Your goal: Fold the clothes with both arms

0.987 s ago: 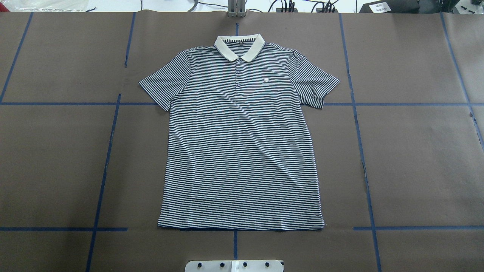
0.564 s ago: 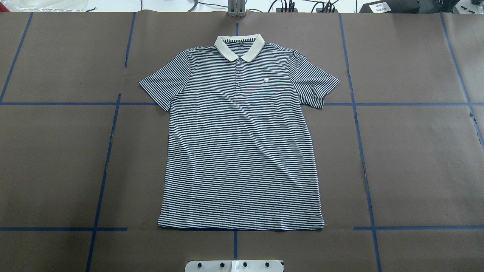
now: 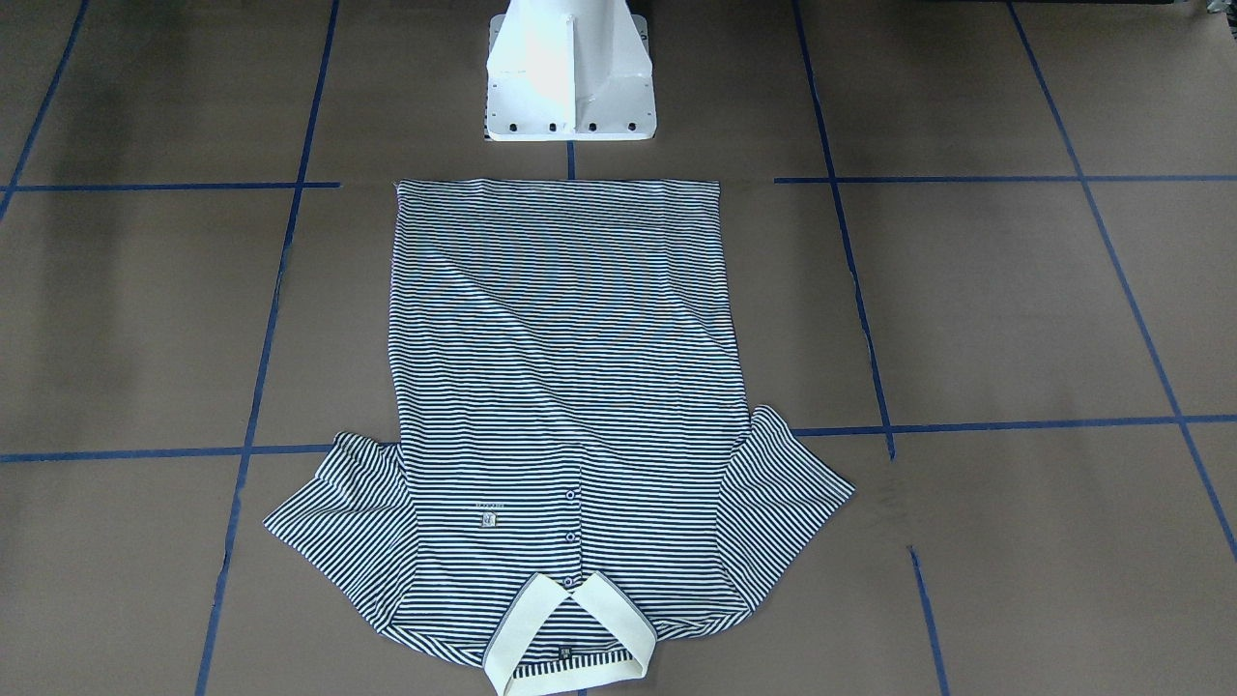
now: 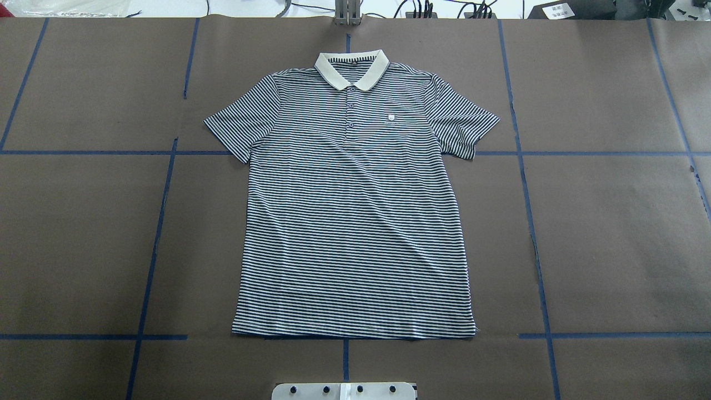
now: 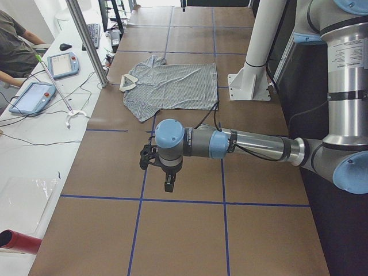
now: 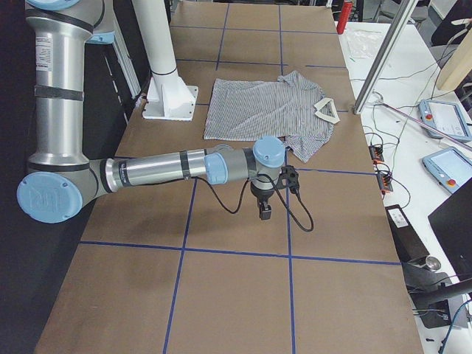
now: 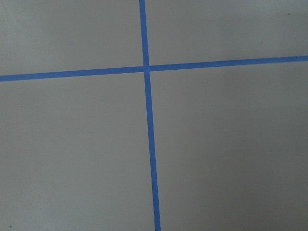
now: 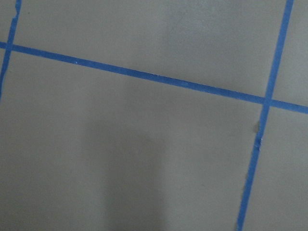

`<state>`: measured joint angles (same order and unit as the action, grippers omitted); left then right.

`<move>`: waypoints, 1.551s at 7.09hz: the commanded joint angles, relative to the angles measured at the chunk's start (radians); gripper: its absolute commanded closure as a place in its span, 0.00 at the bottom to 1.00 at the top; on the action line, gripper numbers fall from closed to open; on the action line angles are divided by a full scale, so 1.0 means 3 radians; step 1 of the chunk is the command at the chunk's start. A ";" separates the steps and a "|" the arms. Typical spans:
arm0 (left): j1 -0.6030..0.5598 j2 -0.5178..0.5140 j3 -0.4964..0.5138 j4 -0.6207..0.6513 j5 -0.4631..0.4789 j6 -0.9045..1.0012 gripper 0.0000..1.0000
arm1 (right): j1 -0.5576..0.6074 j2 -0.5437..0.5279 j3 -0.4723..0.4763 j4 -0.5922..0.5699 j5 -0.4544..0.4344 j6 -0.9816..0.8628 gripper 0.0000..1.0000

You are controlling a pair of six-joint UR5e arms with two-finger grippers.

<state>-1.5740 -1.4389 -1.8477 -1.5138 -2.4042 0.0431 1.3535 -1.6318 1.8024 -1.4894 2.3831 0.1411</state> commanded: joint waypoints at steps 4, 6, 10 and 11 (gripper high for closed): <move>0.0000 -0.0021 -0.0013 -0.0159 -0.0217 -0.0006 0.00 | -0.1187 0.1633 -0.1388 0.1286 -0.0646 0.2764 0.03; -0.0005 0.0005 -0.0008 -0.0164 -0.0316 0.0010 0.00 | -0.1280 0.2083 -0.1874 0.1309 -0.0856 0.3220 0.13; 0.0000 0.0005 -0.0018 -0.0164 -0.0305 0.0015 0.00 | -0.1362 0.2330 -0.2279 0.1309 -0.0944 0.3232 0.23; 0.0000 0.0005 -0.0018 -0.0164 -0.0300 0.0015 0.00 | -0.1367 0.2330 -0.2301 0.1304 -0.0944 0.3237 0.25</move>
<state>-1.5739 -1.4374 -1.8519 -1.5631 -2.4955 0.0475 0.9467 -0.9405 1.1314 -1.0971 2.1011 1.1106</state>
